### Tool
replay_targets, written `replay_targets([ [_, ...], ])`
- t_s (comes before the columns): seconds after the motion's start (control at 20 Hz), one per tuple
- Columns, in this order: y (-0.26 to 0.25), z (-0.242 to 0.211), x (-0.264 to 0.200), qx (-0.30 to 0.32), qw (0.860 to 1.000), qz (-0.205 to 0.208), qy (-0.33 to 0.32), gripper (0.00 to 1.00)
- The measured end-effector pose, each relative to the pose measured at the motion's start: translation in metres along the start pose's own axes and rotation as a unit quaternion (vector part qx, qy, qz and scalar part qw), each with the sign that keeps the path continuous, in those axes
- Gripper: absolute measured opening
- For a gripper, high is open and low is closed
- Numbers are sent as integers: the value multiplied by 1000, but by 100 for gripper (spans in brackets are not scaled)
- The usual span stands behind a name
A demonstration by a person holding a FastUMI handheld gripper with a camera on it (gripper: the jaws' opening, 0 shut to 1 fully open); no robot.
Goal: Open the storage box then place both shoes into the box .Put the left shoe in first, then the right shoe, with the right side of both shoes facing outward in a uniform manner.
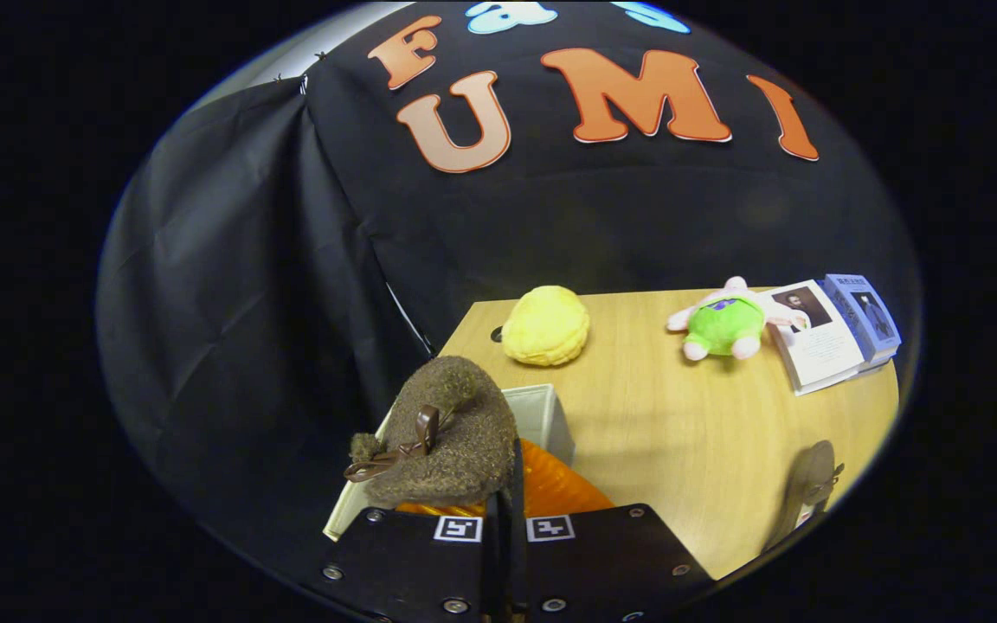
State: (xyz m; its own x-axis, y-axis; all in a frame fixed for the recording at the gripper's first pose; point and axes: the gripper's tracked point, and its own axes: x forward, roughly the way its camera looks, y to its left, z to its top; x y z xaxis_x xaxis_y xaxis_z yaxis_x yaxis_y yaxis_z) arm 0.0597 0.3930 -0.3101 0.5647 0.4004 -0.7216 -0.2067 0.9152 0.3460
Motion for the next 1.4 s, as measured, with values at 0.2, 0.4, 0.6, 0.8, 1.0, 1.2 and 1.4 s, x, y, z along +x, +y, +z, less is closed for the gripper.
replay_targets([
  [0.2, 33, -15, 34, 2, 1000, 2, 29, 5],
  [0.4, 44, -30, 65, 19, 998, -22, 47, 5],
  [0.6, 63, -70, 78, 25, 992, -9, 126, 41],
  [0.8, 64, -84, 69, -16, 989, -6, 148, 73],
  [1.0, 75, -58, 41, -9, 992, 31, 124, 89],
  [1.2, 56, -32, 8, -17, 996, 32, 78, 91],
  [1.4, 21, -15, -34, -43, 998, 30, 20, 94],
])
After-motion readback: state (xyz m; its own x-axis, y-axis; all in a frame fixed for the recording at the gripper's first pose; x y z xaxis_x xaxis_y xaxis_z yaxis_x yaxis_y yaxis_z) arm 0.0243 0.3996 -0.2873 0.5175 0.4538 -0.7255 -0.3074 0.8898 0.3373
